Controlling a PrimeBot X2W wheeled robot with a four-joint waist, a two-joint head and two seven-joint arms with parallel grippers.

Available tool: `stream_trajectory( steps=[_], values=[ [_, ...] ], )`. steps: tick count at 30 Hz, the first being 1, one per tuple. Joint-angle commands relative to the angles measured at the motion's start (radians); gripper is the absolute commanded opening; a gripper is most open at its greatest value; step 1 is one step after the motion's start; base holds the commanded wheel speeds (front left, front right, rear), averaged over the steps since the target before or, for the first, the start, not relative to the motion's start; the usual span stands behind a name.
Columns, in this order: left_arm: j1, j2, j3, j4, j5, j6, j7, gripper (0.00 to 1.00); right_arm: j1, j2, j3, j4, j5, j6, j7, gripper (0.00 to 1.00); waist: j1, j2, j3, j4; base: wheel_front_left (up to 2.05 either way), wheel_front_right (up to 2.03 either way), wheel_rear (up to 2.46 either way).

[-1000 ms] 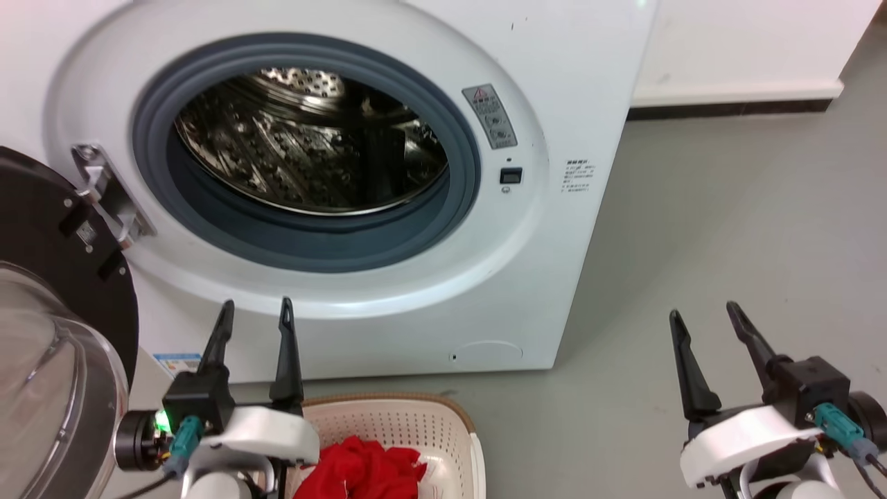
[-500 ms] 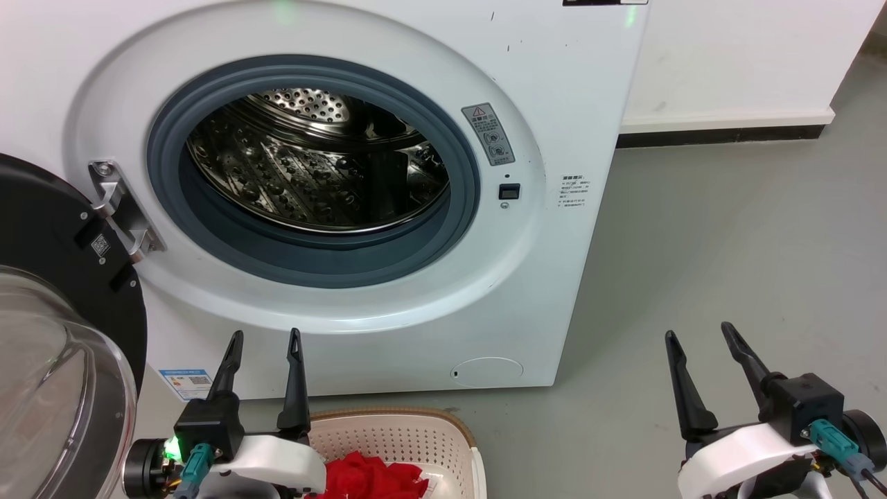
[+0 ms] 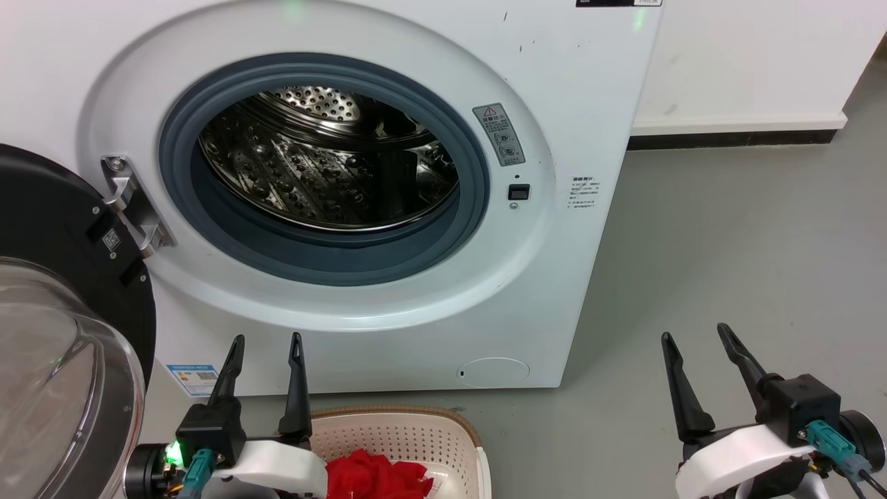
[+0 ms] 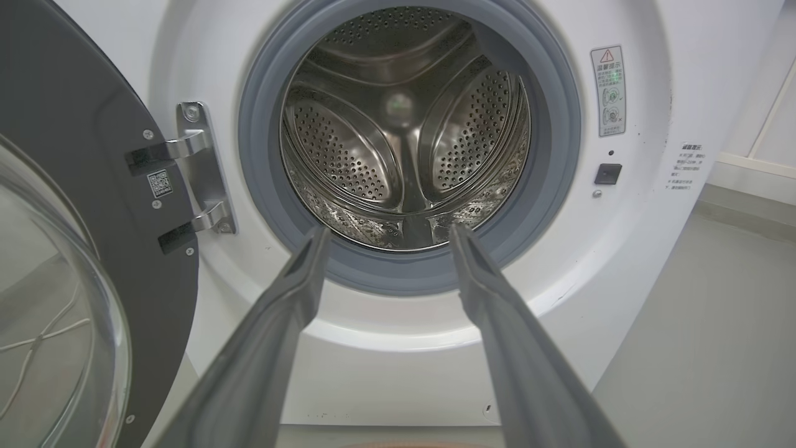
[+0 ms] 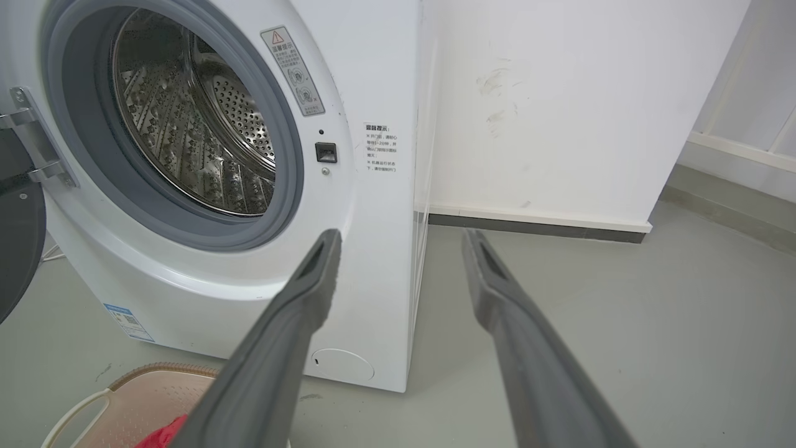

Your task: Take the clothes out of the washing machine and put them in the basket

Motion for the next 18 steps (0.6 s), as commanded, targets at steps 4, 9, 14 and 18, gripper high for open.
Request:
stream_trajectory(
  steps=[4, 9, 14, 18],
  values=[
    [0.011, 0.005, -0.005, -0.010, -0.001, 0.009, -0.002, 1.00, 0.005, 0.000, 0.003, 0.003, 0.009, -0.001, -0.006, 1.00, 0.0000, -0.0001, 0.002, 0.000, 0.00, 0.00, 0.00],
    [0.009, 0.009, -0.009, -0.012, -0.004, 0.012, 0.000, 1.00, 0.004, 0.000, 0.003, 0.007, 0.011, -0.001, -0.008, 1.00, 0.0000, -0.0001, 0.004, 0.000, 0.00, 0.00, 0.00],
    [0.009, 0.001, -0.007, 0.018, -0.018, 0.006, 0.007, 0.00, 0.011, 0.000, 0.005, 0.030, 0.021, 0.000, -0.004, 0.00, 0.0001, -0.0001, 0.005, 0.000, 0.00, 0.00, 0.00],
    [-0.003, 0.001, 0.009, 0.029, -0.102, -0.003, 0.034, 0.00, 0.005, -0.004, 0.004, 0.037, 0.118, 0.000, -0.001, 0.00, 0.0001, -0.0001, 0.005, 0.002, 0.00, 0.00, 0.00]
  ],
)
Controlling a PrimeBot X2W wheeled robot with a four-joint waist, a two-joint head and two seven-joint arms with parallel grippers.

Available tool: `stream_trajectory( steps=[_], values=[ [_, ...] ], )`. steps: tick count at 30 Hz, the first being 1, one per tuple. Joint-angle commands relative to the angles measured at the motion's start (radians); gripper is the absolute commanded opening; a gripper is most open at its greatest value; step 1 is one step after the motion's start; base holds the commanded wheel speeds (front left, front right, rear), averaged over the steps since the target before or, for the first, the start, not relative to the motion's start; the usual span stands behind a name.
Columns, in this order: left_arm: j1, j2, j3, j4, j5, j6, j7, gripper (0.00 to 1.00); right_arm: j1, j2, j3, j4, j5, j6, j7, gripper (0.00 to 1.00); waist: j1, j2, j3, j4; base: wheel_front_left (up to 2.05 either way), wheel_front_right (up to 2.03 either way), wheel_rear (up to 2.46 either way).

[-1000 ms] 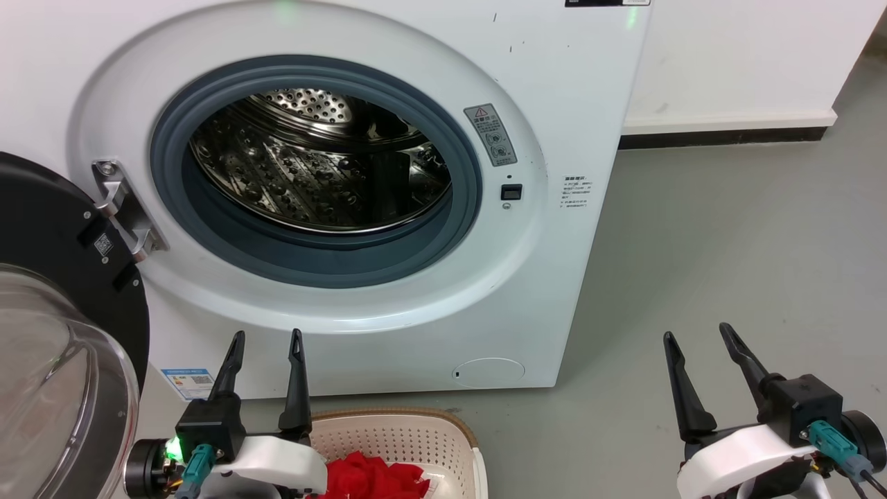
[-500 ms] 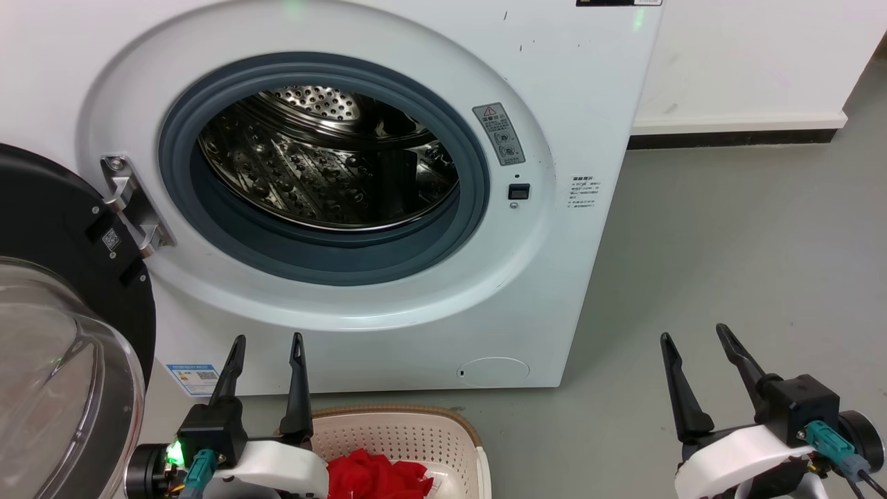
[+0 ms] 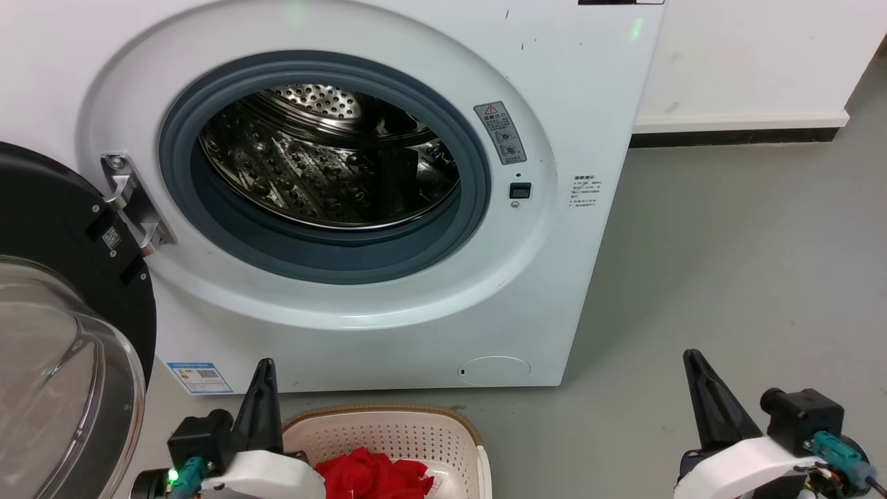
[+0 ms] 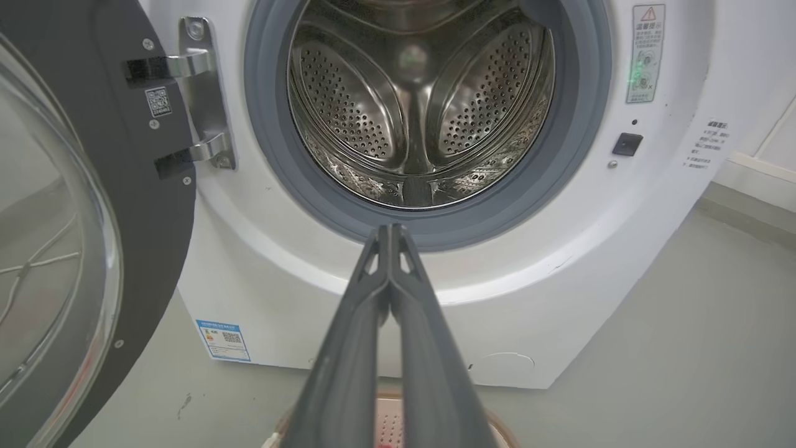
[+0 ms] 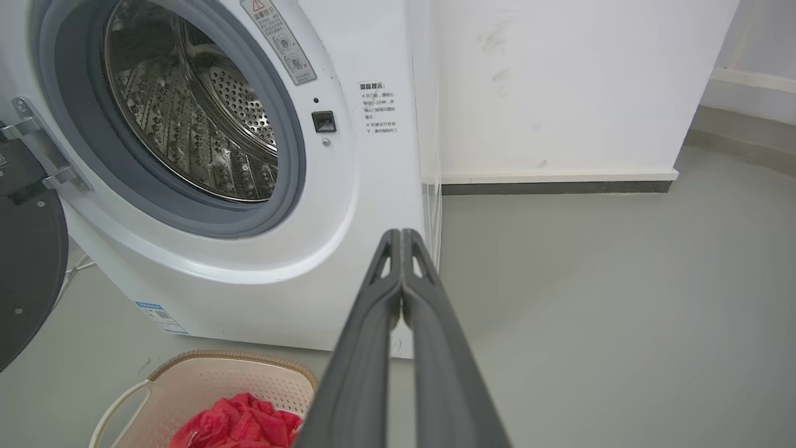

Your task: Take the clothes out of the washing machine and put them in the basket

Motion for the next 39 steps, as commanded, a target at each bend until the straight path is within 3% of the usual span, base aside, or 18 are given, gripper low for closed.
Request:
stream_trajectory(
  steps=[1, 18, 39],
  values=[
    [-0.027, 0.003, 0.010, -0.011, -0.042, -0.004, 0.008, 0.00, -0.019, -0.006, -0.001, -0.010, 0.050, 0.000, 0.000, 0.00, 0.0000, 0.0000, 0.000, 0.001, 0.00, 0.00, 0.00],
    [-0.044, 0.002, 0.037, -0.004, -0.358, -0.039, 0.079, 0.00, -0.059, -0.024, -0.009, 0.042, 0.396, 0.000, 0.020, 0.00, 0.0000, 0.0000, 0.001, 0.006, 0.00, 0.00, 0.00],
    [-0.068, 0.000, 0.072, 0.012, -0.671, -0.074, 0.157, 0.00, -0.094, -0.034, -0.026, 0.088, 0.731, 0.000, 0.045, 0.00, 0.0000, 0.0000, 0.002, 0.014, 0.00, 0.00, 0.00]
  ],
)
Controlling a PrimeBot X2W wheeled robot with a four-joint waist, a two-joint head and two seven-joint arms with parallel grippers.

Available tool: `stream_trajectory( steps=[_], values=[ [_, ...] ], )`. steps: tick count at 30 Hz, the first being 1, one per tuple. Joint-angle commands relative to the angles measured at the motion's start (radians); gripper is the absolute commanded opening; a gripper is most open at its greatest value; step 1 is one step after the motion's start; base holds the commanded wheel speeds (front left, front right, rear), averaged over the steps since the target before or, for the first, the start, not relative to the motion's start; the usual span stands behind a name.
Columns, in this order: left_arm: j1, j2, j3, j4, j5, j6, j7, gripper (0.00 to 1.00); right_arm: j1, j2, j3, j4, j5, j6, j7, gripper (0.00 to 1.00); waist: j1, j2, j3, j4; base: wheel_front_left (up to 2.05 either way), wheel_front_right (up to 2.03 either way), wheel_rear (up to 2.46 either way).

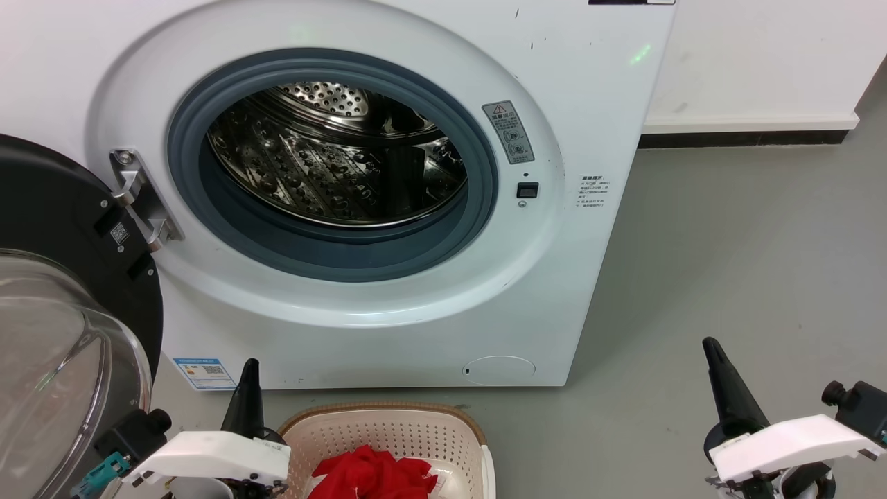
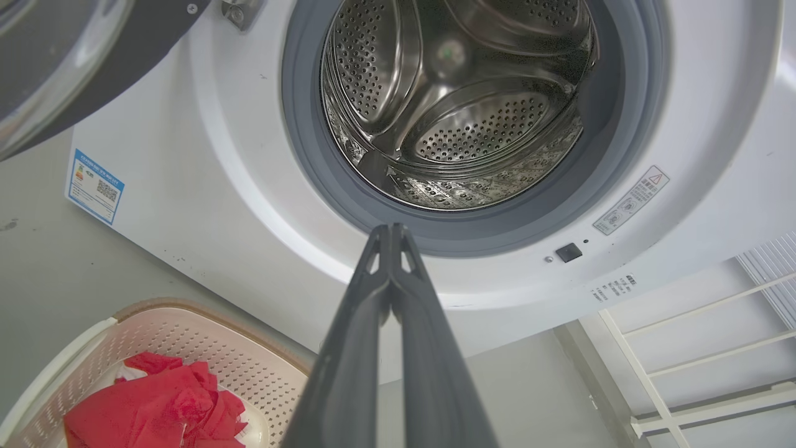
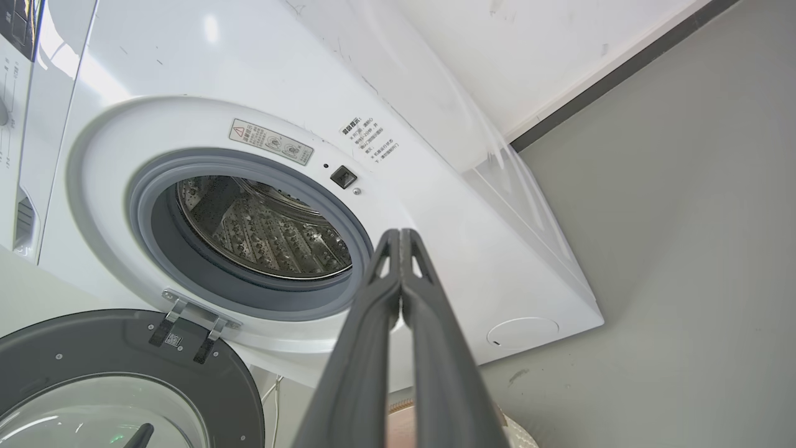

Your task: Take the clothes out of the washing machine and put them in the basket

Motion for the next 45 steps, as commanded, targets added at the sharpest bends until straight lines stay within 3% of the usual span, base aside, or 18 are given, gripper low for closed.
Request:
stream_trajectory(
  steps=[1, 45],
  values=[
    [-0.030, 0.002, 0.007, -0.008, -0.035, -0.006, 0.009, 0.00, -0.032, -0.008, -0.005, -0.004, 0.037, 0.000, 0.002, 0.00, 0.0000, 0.0000, 0.000, 0.001, 0.00, 0.00, 0.00],
    [-0.065, -0.001, 0.060, 0.018, -0.502, -0.059, 0.126, 0.00, -0.082, -0.008, -0.048, 0.068, 0.522, 0.000, 0.056, 0.00, -0.0001, 0.0000, 0.002, 0.015, 0.00, 0.00, 0.00]
  ],
)
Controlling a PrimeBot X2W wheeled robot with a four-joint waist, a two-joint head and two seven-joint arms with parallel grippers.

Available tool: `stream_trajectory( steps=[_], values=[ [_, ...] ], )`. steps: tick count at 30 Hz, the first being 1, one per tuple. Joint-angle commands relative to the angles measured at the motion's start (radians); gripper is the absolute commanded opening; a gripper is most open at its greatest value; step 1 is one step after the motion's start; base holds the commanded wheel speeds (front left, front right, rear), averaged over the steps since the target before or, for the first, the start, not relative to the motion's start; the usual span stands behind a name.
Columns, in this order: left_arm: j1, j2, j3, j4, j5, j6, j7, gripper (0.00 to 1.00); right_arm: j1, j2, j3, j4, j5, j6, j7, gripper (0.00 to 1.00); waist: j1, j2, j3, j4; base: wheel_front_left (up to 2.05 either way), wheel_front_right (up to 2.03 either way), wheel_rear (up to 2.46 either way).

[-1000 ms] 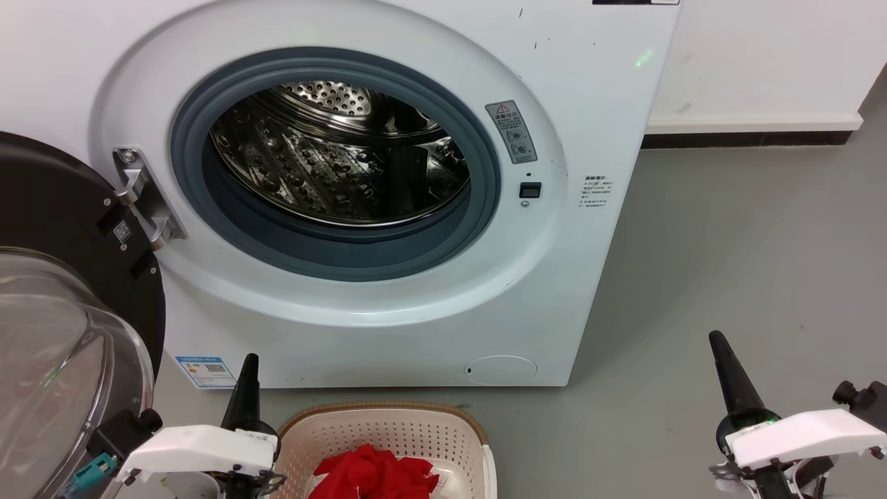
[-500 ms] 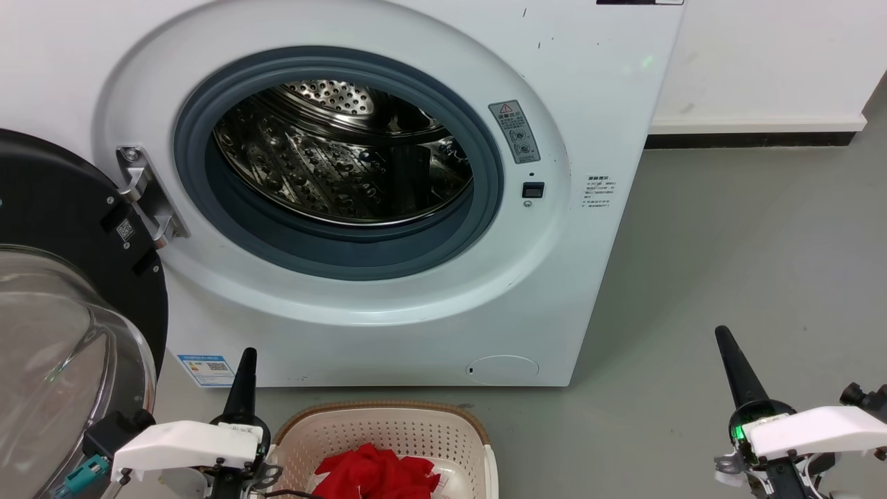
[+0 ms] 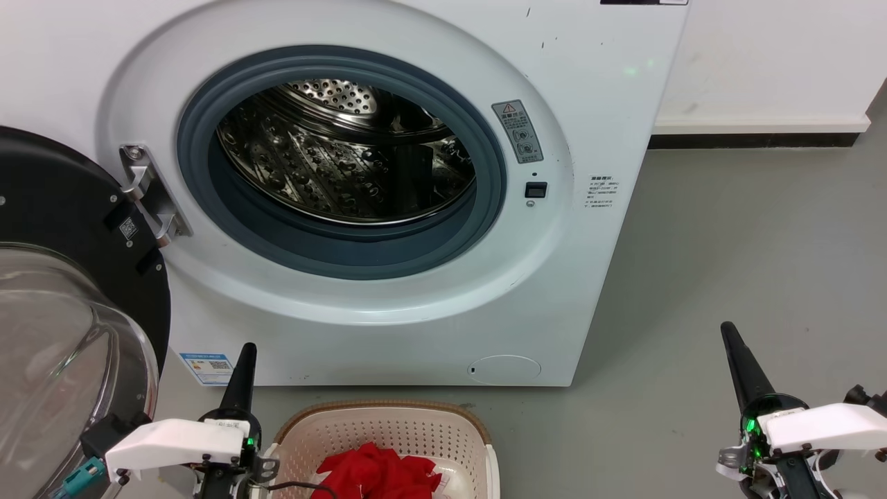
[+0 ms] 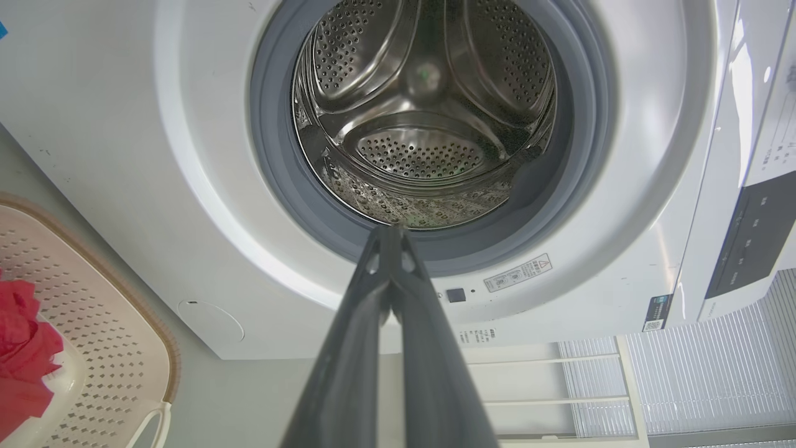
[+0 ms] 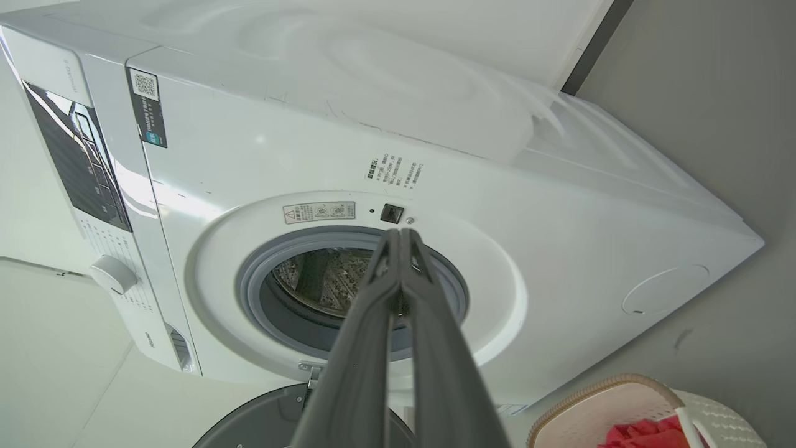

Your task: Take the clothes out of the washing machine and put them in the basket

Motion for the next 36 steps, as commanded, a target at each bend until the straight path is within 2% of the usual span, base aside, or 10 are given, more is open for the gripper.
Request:
stream_trajectory(
  steps=[1, 36],
  values=[
    [-0.022, 0.000, 0.006, -0.002, -0.020, -0.006, 0.007, 0.00, -0.023, -0.004, -0.004, 0.001, 0.023, 0.000, 0.003, 0.00, 0.0000, 0.0000, 0.000, 0.000, 0.00, 0.00, 0.00],
    [-0.039, -0.001, 0.037, 0.015, -0.299, -0.037, 0.077, 0.00, -0.050, 0.005, -0.039, 0.046, 0.304, 0.000, 0.044, 0.00, 0.0000, 0.0000, 0.002, 0.013, 0.00, 0.00, 0.00]
  ],
)
